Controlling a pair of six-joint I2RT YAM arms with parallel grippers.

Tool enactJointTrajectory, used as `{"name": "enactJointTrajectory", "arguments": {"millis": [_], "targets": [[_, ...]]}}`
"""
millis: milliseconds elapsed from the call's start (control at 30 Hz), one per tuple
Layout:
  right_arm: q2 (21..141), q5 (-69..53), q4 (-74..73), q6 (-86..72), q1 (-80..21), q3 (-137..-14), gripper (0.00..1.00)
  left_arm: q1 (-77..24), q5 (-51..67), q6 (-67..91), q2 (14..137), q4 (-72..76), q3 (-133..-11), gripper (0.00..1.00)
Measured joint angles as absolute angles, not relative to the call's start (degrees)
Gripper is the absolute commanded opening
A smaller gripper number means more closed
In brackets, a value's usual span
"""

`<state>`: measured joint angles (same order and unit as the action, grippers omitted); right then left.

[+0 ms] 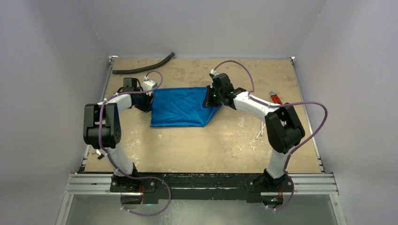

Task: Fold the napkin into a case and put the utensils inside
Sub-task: Fold the rectangle-folded napkin at the center of the board.

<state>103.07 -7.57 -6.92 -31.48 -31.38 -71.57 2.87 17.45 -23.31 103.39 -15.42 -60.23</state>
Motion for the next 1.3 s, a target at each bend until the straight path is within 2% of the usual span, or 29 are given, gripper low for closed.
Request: {"name": "enactJointTrajectory", "arguments": {"millis": [400, 733, 1300], "targets": [[115.0, -14.1, -5.6, -33.6, -39.1, -86.9, 0.00, 2.9, 18.7, -23.3, 103.4, -12.1, -59.1, 0.41], [123.4, -22.9, 2.9, -38.8, -42.4, -92.6, 0.00, 2.9, 19.0, -23.4, 103.4, -12.0, -59.0, 0.41], [132.9, -28.2, 13.0, -44.4, -45.6, -99.4, 0.00, 2.9, 19.2, -23.1, 103.5, -11.6, -59.0, 0.36]]}}
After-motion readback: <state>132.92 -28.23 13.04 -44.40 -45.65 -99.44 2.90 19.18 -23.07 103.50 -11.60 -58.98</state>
